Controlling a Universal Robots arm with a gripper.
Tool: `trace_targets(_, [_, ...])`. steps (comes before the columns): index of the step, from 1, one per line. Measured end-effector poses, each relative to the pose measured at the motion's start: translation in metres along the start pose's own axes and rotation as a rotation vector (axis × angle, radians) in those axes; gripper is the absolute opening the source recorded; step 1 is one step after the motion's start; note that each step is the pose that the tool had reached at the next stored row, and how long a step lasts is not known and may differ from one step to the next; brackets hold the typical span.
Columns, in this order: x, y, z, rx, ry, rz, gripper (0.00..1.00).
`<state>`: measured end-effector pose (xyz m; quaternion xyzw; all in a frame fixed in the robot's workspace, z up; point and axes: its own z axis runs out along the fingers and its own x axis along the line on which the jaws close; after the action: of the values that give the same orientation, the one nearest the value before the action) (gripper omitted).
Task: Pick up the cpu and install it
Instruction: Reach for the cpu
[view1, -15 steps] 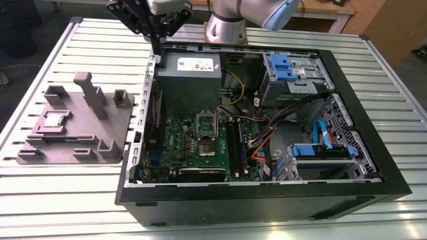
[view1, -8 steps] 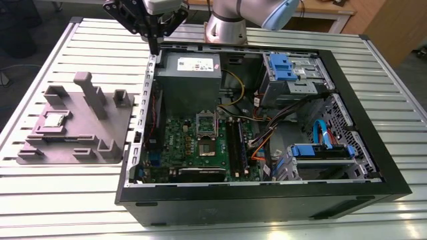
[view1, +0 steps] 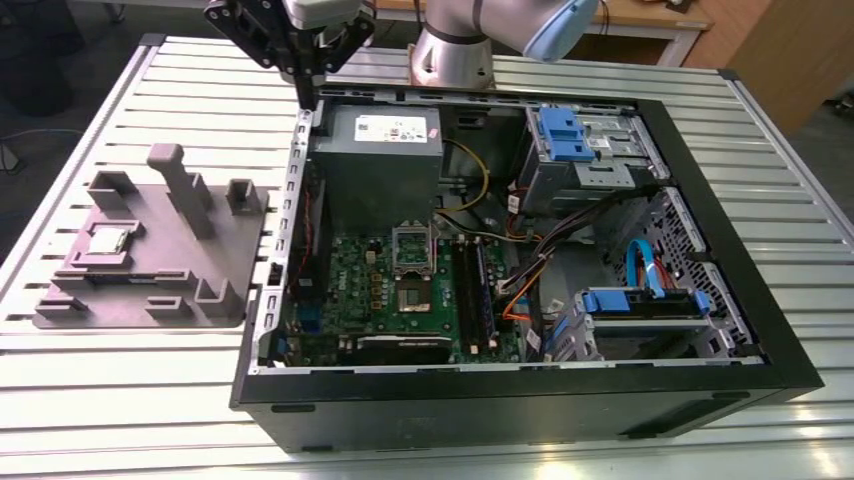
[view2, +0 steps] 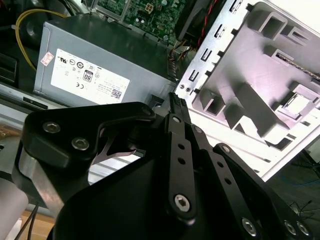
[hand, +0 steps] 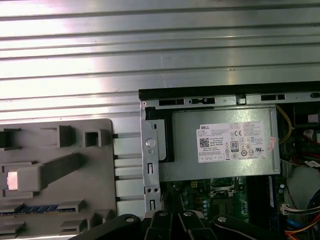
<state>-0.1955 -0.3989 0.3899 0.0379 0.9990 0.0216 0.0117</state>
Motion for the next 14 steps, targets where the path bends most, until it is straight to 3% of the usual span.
trace_targets(11, [0.0036, -0.0003, -0.0001, 0.0, 0.0, 0.0, 0.1])
trace_targets(14, [0.0073, -0.0005, -0.0002, 0.0, 0.0, 0.0, 0.1])
